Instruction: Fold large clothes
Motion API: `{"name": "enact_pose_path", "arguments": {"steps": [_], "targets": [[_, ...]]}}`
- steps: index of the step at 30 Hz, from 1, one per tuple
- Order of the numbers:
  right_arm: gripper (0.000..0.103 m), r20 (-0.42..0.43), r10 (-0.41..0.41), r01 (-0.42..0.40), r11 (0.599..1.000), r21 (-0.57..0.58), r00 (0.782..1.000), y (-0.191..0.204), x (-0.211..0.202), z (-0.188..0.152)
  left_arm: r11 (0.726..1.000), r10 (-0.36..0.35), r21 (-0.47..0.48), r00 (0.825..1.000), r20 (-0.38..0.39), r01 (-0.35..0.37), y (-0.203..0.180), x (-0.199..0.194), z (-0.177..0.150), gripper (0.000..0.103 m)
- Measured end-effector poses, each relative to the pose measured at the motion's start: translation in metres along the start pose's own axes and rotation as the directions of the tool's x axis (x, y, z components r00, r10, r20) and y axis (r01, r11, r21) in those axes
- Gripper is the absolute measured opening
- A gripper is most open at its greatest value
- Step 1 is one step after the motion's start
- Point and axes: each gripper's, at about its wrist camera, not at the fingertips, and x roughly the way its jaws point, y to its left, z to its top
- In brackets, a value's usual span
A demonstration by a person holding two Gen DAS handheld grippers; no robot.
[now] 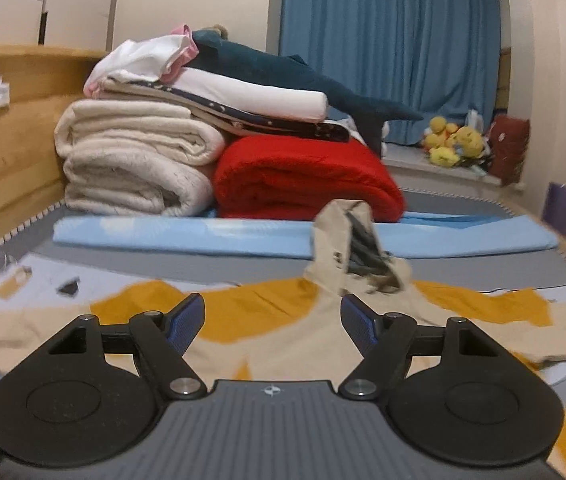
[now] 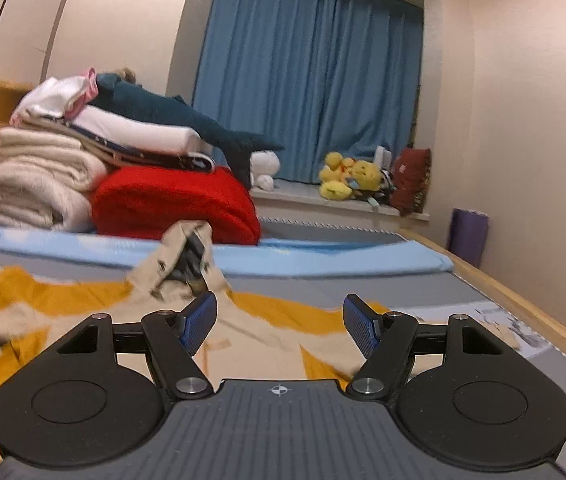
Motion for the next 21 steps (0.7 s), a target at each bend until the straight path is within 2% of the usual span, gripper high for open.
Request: {"name": "enact_pose_path", "arguments": {"steps": [1,4,6,8,9,10,11,12,13,15,18,21], "targets": [[0.072,-0.004,0.012,-0.012,1.000,0.006,1.000,0.002,0.008,0.010,1.000,0.014,0.007,1.000,-0.007,-0.014,0.006,0.014,-0.001,0.078],[0.071,0.000,0.060,-0.060,0.998,0.030,0.998,0.012,0.036,0.036,0.998,0.053,-0.010,0.998,-0.046,-0.054,0.037,0.052,-0.013,0.066],[0.070,0.010,0.097,-0.097,0.994,0.043,0.995,0.019,0.054,0.045,0.996,0.077,-0.035,0.993,-0.091,-0.081,0.063,0.074,-0.026,0.043],[0.066,0.017,0.146,-0.147,0.988,0.039,0.989,0.028,0.071,0.046,0.991,0.108,-0.061,0.984,-0.142,-0.118,0.091,0.094,-0.034,0.028],[0.056,0.018,0.181,-0.181,0.983,0.035,0.983,0.032,0.080,0.043,0.988,0.123,-0.077,0.979,-0.160,-0.137,0.105,0.102,-0.038,0.023],[0.042,0.015,0.207,-0.207,0.978,0.037,0.978,0.034,0.086,0.038,0.983,0.139,-0.096,0.975,-0.176,-0.157,0.120,0.109,-0.042,0.023],[0.035,0.004,0.231,-0.231,0.972,0.043,0.973,0.036,0.093,0.031,0.976,0.159,-0.119,0.968,-0.195,-0.184,0.136,0.117,-0.046,0.023],[0.020,-0.034,0.243,-0.241,0.969,0.053,0.970,0.041,0.103,0.023,0.966,0.177,-0.150,0.960,-0.217,-0.212,0.153,0.124,-0.051,0.023],[0.012,-0.075,0.252,-0.247,0.966,0.069,0.965,0.046,0.112,0.018,0.956,0.188,-0.179,0.954,-0.235,-0.233,0.168,0.128,-0.055,0.023],[0.012,-0.117,0.290,-0.279,0.955,0.104,0.950,0.054,0.125,0.008,0.932,0.223,-0.225,0.939,-0.264,-0.284,0.202,0.139,-0.064,0.023],[0.012,-0.141,0.317,-0.307,0.948,0.085,0.938,0.069,0.137,0.002,0.887,0.290,-0.276,0.912,-0.289,-0.370,0.249,0.149,-0.074,0.024],[0.013,-0.151,0.352,-0.348,0.936,0.053,0.924,0.075,0.145,-0.004,0.814,0.326,-0.383,0.889,-0.321,-0.437,0.303,0.151,-0.085,0.028]]}}
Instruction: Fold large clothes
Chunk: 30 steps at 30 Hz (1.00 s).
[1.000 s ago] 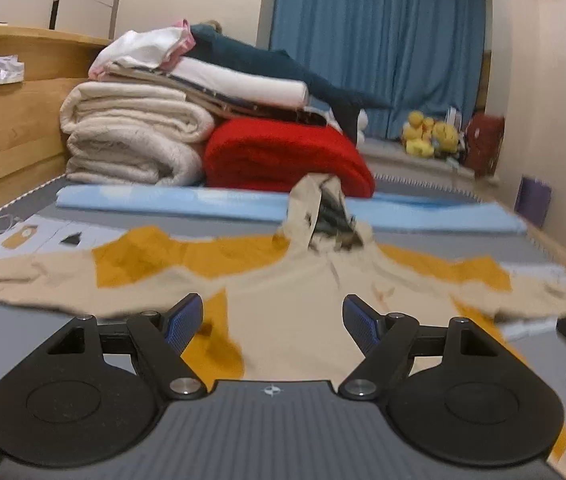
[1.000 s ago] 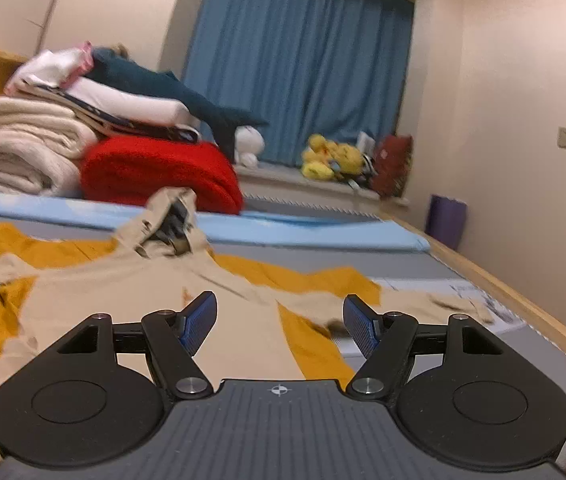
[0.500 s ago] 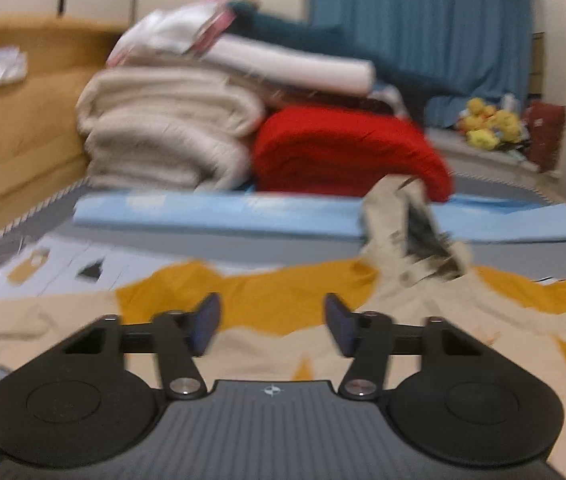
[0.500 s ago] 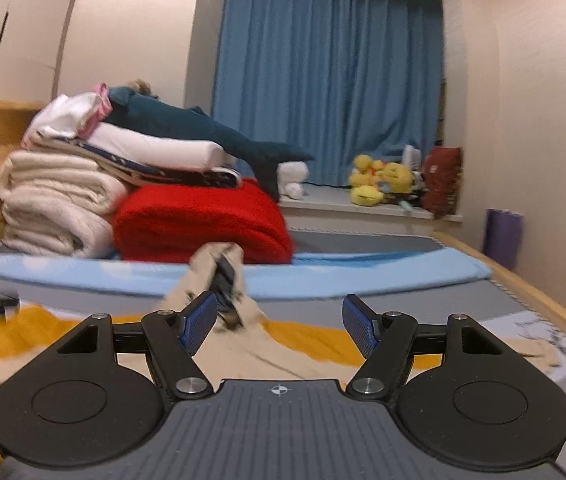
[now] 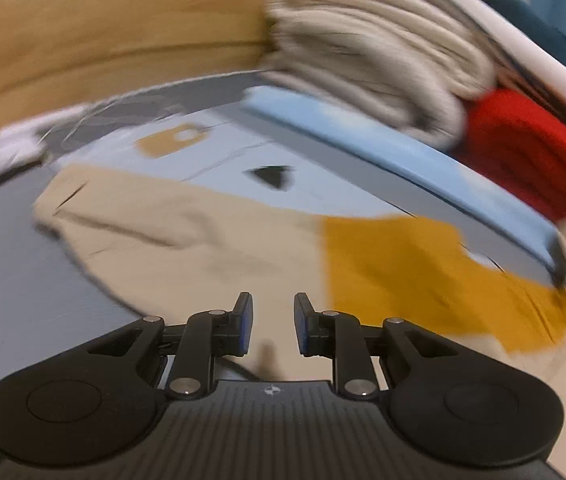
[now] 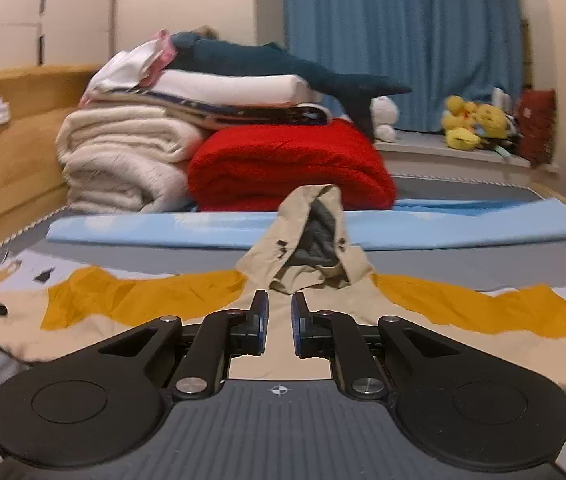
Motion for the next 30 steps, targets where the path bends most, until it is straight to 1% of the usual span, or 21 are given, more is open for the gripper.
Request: {"name": "enact_pose_path", "arguments": {"steps": [2,4,5,6,11,13,14,15,17,19,20,21,22,23,25,27,29,30], "targets": [[0.014,-0.020,0.013,-0.013,1.000,0.000,1.000,-0.002,0.006,-0.005,0.995,0.036,-0.088,0.999,-0.009,-0.037,0.030,0.011,0.010,0.031],[0.014,-0.057,0.023,-0.022,1.000,0.011,0.998,-0.006,0.014,-0.007,0.984,0.059,-0.168,0.998,-0.012,-0.060,0.057,0.020,0.018,0.034],[0.014,-0.060,0.031,-0.030,0.999,0.018,0.998,-0.008,0.017,-0.007,0.978,0.067,-0.198,0.998,-0.016,-0.069,0.068,0.024,0.021,0.038],[0.014,-0.064,0.034,-0.033,0.999,0.014,0.997,-0.008,0.021,-0.008,0.973,0.074,-0.219,0.997,-0.021,-0.077,0.076,0.026,0.022,0.041],[0.014,-0.107,0.035,-0.036,0.999,-0.006,0.994,-0.006,0.037,-0.015,0.951,0.103,-0.289,0.994,-0.043,-0.111,0.111,0.043,0.029,0.042],[0.014,-0.130,0.035,-0.038,0.999,-0.016,0.991,-0.005,0.043,-0.019,0.937,0.107,-0.329,0.993,-0.051,-0.118,0.123,0.049,0.030,0.043],[0.014,-0.140,0.035,-0.039,0.999,-0.020,0.990,-0.004,0.045,-0.020,0.929,0.110,-0.350,0.992,-0.055,-0.122,0.128,0.051,0.029,0.047],[0.014,-0.147,0.036,-0.040,0.999,-0.023,0.989,-0.003,0.047,-0.021,0.920,0.114,-0.371,0.992,-0.058,-0.127,0.134,0.054,0.029,0.049],[0.014,-0.158,0.038,-0.043,0.999,-0.028,0.987,-0.003,0.049,-0.023,0.907,0.119,-0.399,0.991,-0.064,-0.135,0.142,0.058,0.026,0.049],[0.014,-0.162,0.040,-0.046,0.998,-0.034,0.986,-0.002,0.051,-0.024,0.900,0.115,-0.418,0.992,-0.046,-0.124,0.148,0.061,0.025,0.049],[0.014,-0.164,0.038,-0.044,0.998,-0.036,0.986,-0.002,0.052,-0.025,0.902,0.118,-0.415,0.992,-0.037,-0.122,0.148,0.062,0.025,0.047],[0.014,-0.166,0.037,-0.043,0.998,-0.035,0.985,-0.002,0.053,-0.025,0.905,0.120,-0.407,0.992,-0.031,-0.122,0.146,0.063,0.026,0.041],[0.014,-0.171,0.037,-0.043,0.999,-0.034,0.985,-0.003,0.054,-0.025,0.911,0.115,-0.397,0.993,-0.025,-0.116,0.145,0.064,0.027,0.030],[0.014,-0.175,0.037,-0.043,0.999,-0.030,0.984,-0.003,0.055,-0.026,0.914,0.107,-0.391,0.994,-0.026,-0.109,0.143,0.065,0.028,0.008],[0.014,-0.183,0.039,-0.044,0.999,-0.025,0.982,-0.004,0.057,-0.027,0.915,0.131,-0.383,0.991,-0.008,-0.124,0.138,0.061,0.029,0.001],[0.014,-0.185,0.037,-0.042,0.999,-0.024,0.982,-0.005,0.056,-0.028,0.919,0.150,-0.372,0.988,0.027,-0.129,0.127,0.052,0.034,0.000],[0.013,-0.184,0.033,-0.038,0.999,-0.023,0.982,-0.007,0.055,-0.026,0.930,0.159,-0.345,0.984,0.075,-0.124,0.111,0.038,0.041,0.000],[0.011,-0.181,0.032,-0.037,0.999,-0.023,0.983,-0.008,0.054,-0.025,0.939,0.153,-0.326,0.983,0.106,-0.111,0.100,0.030,0.046,0.000]]}}
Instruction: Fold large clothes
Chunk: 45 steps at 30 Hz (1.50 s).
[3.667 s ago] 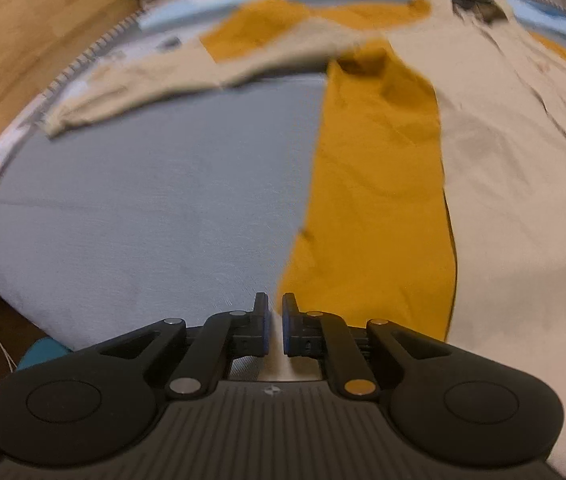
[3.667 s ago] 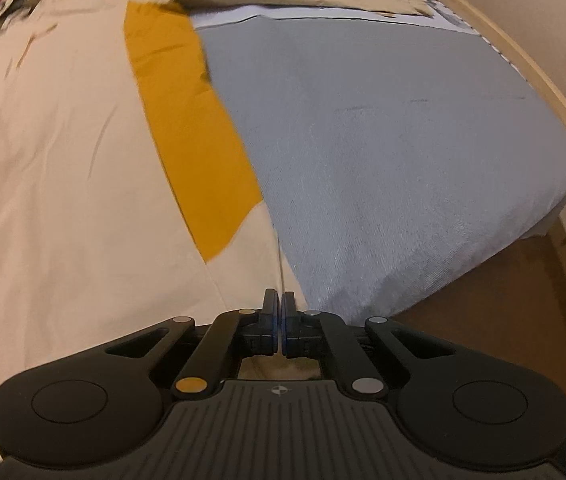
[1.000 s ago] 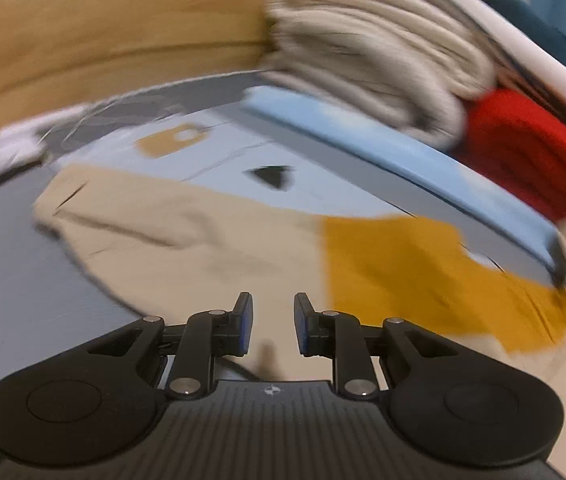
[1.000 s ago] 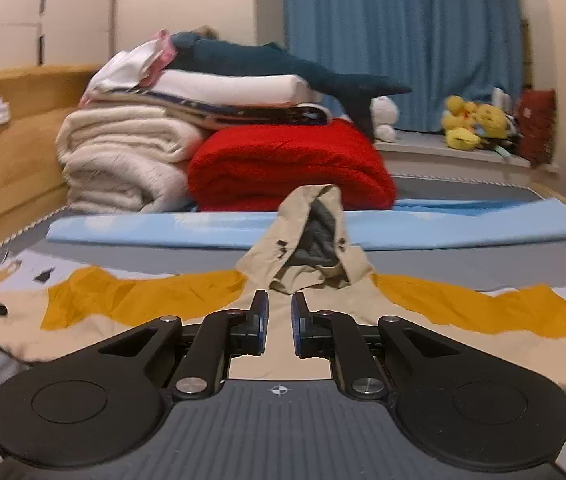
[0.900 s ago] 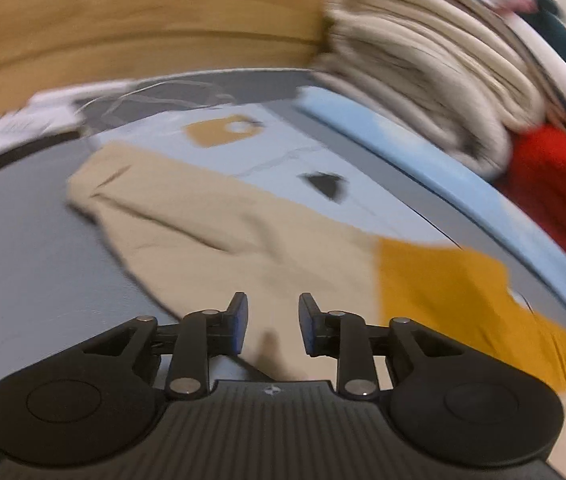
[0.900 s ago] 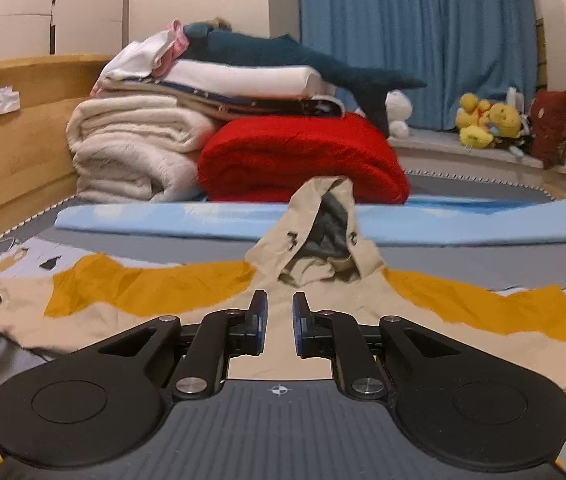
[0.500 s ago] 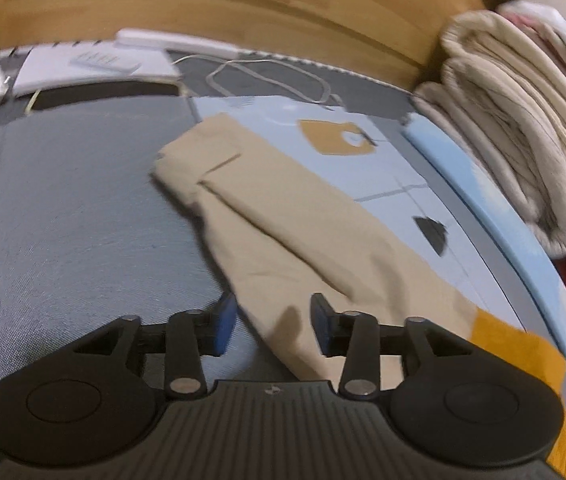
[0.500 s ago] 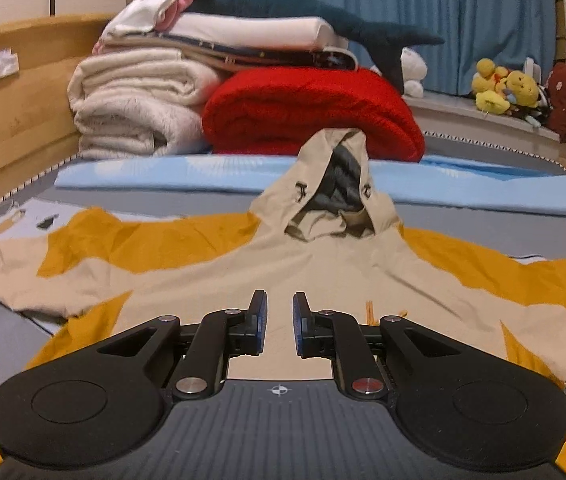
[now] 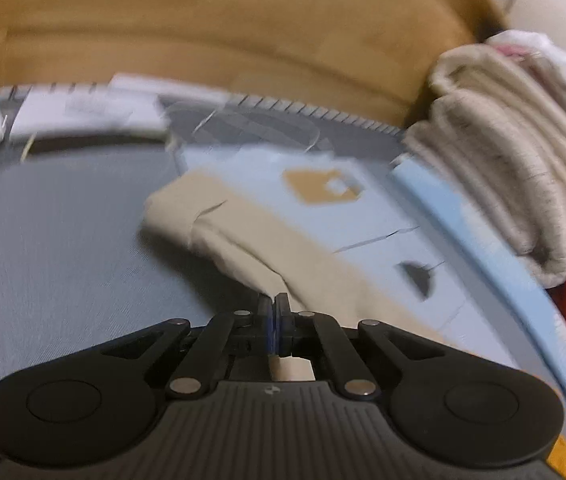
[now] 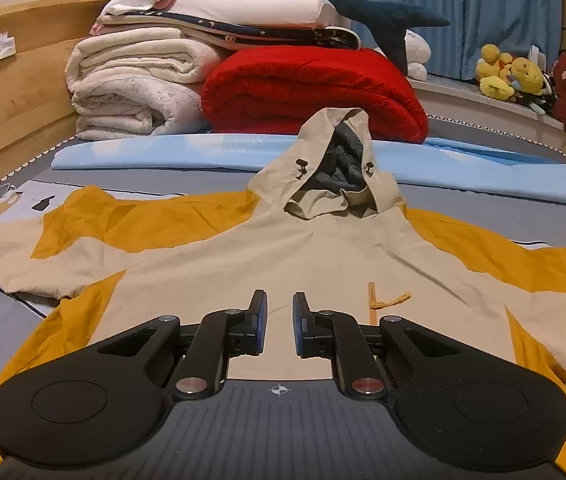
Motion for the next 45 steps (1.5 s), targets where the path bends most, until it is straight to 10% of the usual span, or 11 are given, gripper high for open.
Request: {"name": "enact_pose_path", "arguments": {"steps": [9,15,18,22,24,25,27,32,37,40,45], "targets": [[0.008,-0.025,-0.029,0.030,0.998,0.058,0.999,-0.018,-0.005,0.006,0.953,-0.230,0.227,0.966,0.120,0.198,-0.119,-0.094,-0.021,0.000],[0.008,-0.058,-0.051,0.057,0.992,0.115,0.997,-0.035,-0.009,0.006,0.815,-0.462,0.393,0.887,-0.001,0.425,-0.230,-0.171,-0.098,0.000],[0.008,-0.083,-0.062,0.074,0.986,0.149,0.995,-0.045,-0.009,0.004,0.698,-0.562,0.450,0.816,-0.138,0.557,-0.283,-0.214,-0.160,0.000],[0.008,-0.110,-0.074,0.096,0.974,0.204,0.991,-0.060,-0.009,0.003,0.427,-0.607,0.483,0.639,-0.473,0.764,-0.333,-0.257,-0.248,0.003],[0.008,-0.115,-0.088,0.112,0.968,0.226,0.990,-0.068,-0.008,0.005,0.350,-0.582,0.437,0.558,-0.592,0.829,-0.336,-0.271,-0.270,0.005],[0.009,-0.114,-0.092,0.117,0.964,0.238,0.989,-0.071,-0.009,0.005,0.340,-0.569,0.439,0.554,-0.609,0.832,-0.335,-0.277,-0.273,0.006],[0.009,-0.120,-0.096,0.126,0.953,0.276,0.988,-0.080,-0.009,0.007,0.380,-0.543,0.475,0.607,-0.580,0.794,-0.329,-0.286,-0.266,0.013],[0.009,-0.113,-0.079,0.114,0.932,0.344,0.990,-0.095,-0.009,0.008,0.618,-0.452,0.431,0.745,-0.490,0.658,-0.298,-0.272,-0.213,0.013],[0.009,-0.135,-0.050,0.101,0.908,0.405,0.990,-0.107,-0.005,-0.001,0.711,-0.310,0.514,0.870,-0.383,0.480,-0.279,-0.229,-0.204,0.014],[0.013,-0.163,-0.021,0.091,0.895,0.437,0.986,-0.110,0.004,-0.007,0.755,-0.274,0.464,0.866,-0.418,0.463,-0.290,-0.199,-0.201,0.014],[0.031,-0.201,0.041,0.032,0.938,0.345,0.979,-0.089,0.027,-0.009,0.740,-0.301,0.484,0.874,-0.382,0.467,-0.296,-0.190,-0.193,0.028]]}}
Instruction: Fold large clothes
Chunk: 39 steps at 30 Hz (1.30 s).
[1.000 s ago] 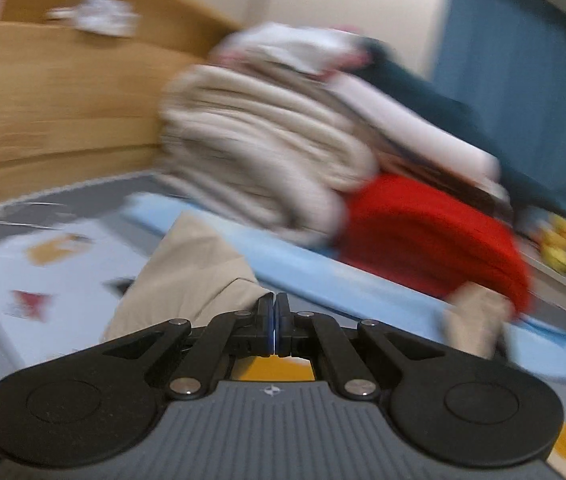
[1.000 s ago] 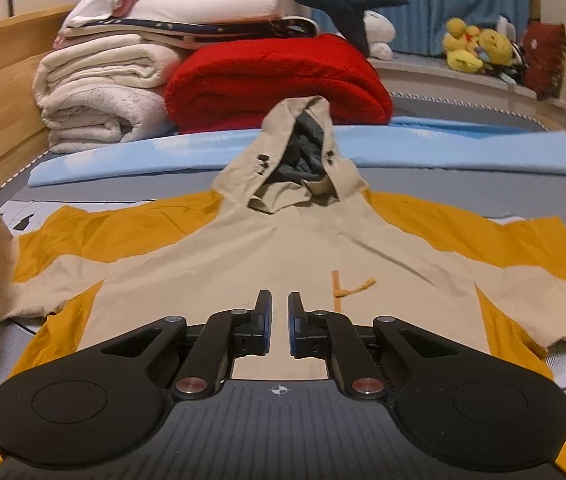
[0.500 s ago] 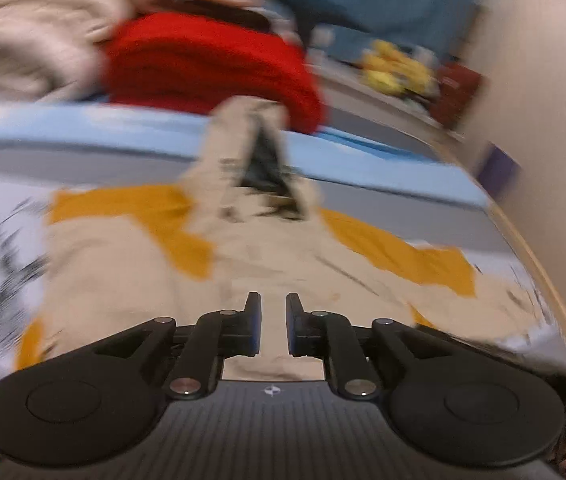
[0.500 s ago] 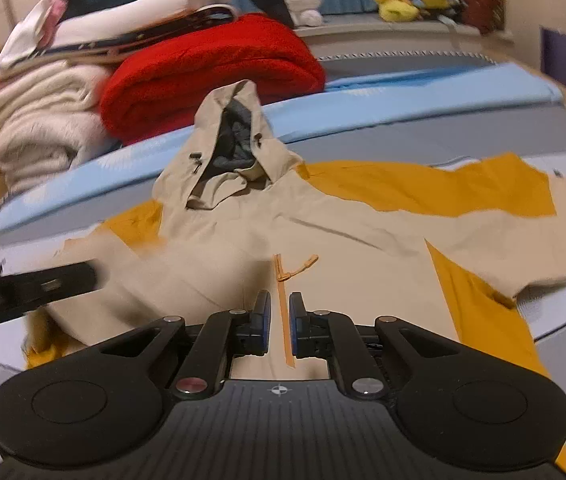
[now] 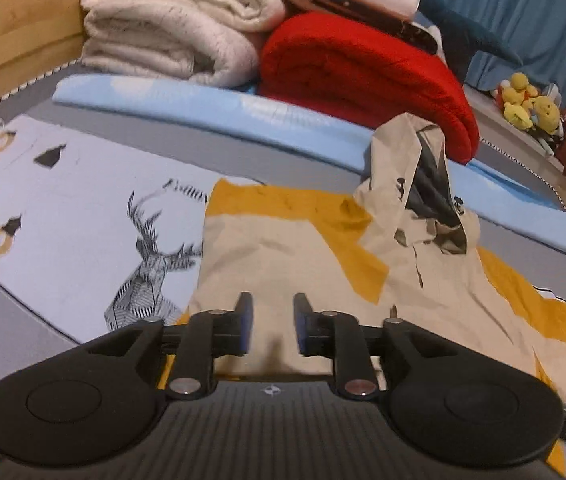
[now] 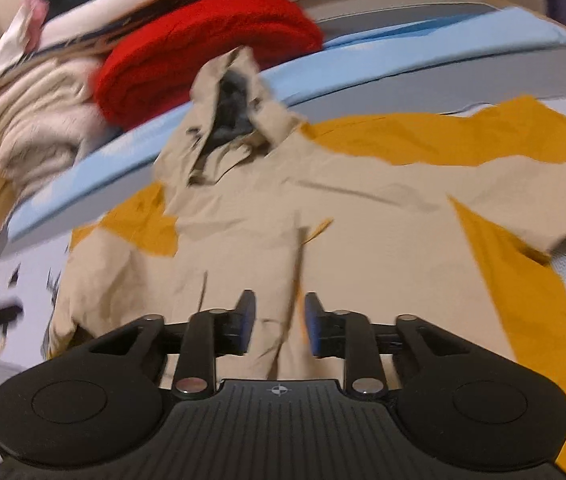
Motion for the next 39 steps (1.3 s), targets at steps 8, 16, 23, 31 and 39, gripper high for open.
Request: {"name": "enact_pose_path", "arguments": {"steps": [8,16,23,31,39], "targets": [[0.039,-0.065,-0.015,-0.007,0.945,-0.328,0.998,0.047,0.037,-0.019,0.999,0.001,-0.035,0.995,-0.099,-0.005,0.027,0.027,-0.009,0.028],[0.038,-0.072,-0.102,0.050,0.853,-0.520,0.992,0.064,0.063,-0.039,0.998,-0.012,-0.061,0.992,-0.123,0.004,0.034,0.037,-0.006,0.028],[0.004,0.101,-0.082,0.101,0.974,-0.202,0.991,0.029,0.036,-0.005,0.998,-0.016,-0.055,0.992,-0.127,0.009,0.030,0.040,-0.007,0.028],[0.009,0.093,-0.206,0.122,0.826,0.551,0.974,-0.084,0.019,0.001,0.999,0.000,-0.040,0.989,-0.151,-0.006,0.030,0.048,-0.012,0.028],[0.033,0.000,-0.184,0.141,0.755,0.641,0.983,-0.119,0.035,0.005,0.999,-0.025,-0.044,0.979,-0.201,0.017,0.023,0.060,-0.019,0.033]]}}
